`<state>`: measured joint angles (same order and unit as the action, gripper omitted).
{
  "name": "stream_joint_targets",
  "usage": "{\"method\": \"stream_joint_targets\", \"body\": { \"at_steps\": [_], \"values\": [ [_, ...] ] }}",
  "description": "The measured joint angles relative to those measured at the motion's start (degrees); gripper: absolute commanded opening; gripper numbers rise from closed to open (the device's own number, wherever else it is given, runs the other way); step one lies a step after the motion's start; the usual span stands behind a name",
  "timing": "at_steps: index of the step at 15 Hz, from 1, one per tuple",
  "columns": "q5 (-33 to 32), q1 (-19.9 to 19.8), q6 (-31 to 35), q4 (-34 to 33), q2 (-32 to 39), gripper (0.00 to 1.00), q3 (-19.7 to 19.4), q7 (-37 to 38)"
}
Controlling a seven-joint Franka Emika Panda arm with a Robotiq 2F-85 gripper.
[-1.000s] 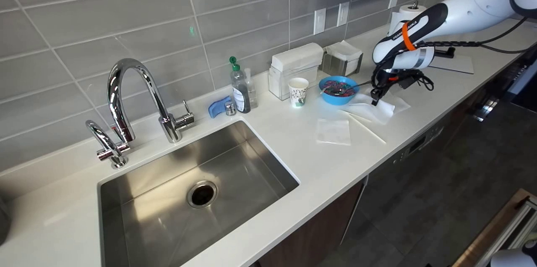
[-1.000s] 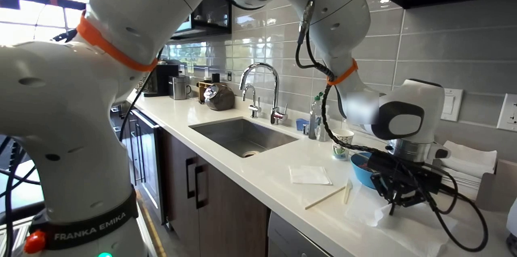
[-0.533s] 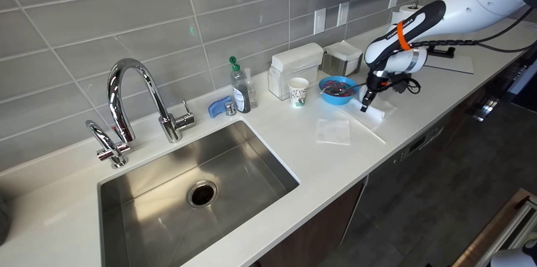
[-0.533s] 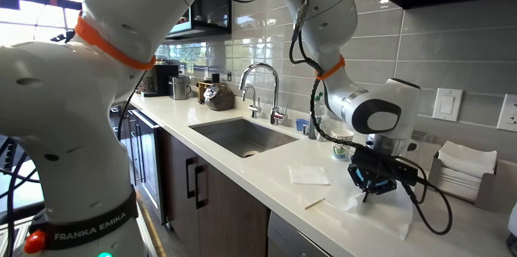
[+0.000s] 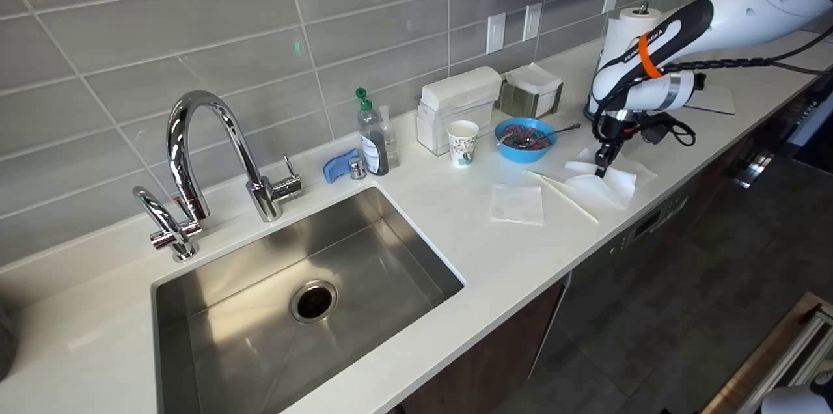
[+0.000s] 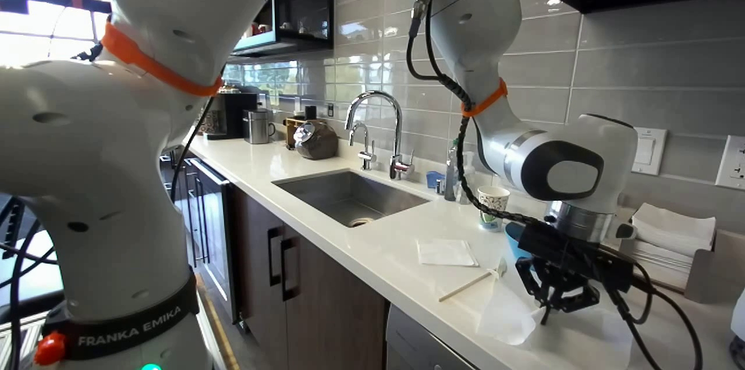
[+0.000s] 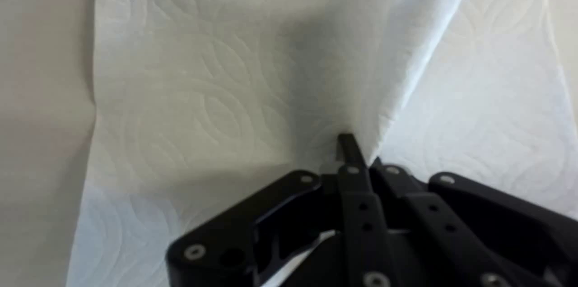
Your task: Use one white napkin to wipe the counter.
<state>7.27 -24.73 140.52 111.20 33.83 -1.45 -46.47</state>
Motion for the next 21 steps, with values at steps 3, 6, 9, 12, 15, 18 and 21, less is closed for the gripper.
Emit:
{"method": "stream_joint_targets", "body": {
  "at_steps": [3, 6, 9, 12, 15, 18, 21],
  "values": [
    [-0.67, 0.48, 3.78, 0.05, 0.44, 0.0, -1.2, 1.07],
    [-2.0, 1.96, 11.1, 0.23, 1.38, 0.0, -0.91, 2.1],
    [-1.63, 1.49, 13.57, 0.23, 1.76, 0.0, 2.83, 1.32],
    [2.09, -1.71, 8.9, 0.24, 1.41, 0.0, 9.5, -3.63],
    [3.48, -2.45, -1.82, 0.08, 0.39, 0.0, 10.05, -5.92],
    [3.1, -1.07, -8.7, -0.07, -0.31, 0.0, 5.77, -4.58],
    [2.08, 0.99, -8.02, -0.27, -0.44, 0.0, 1.46, -1.61]
  ]
}}
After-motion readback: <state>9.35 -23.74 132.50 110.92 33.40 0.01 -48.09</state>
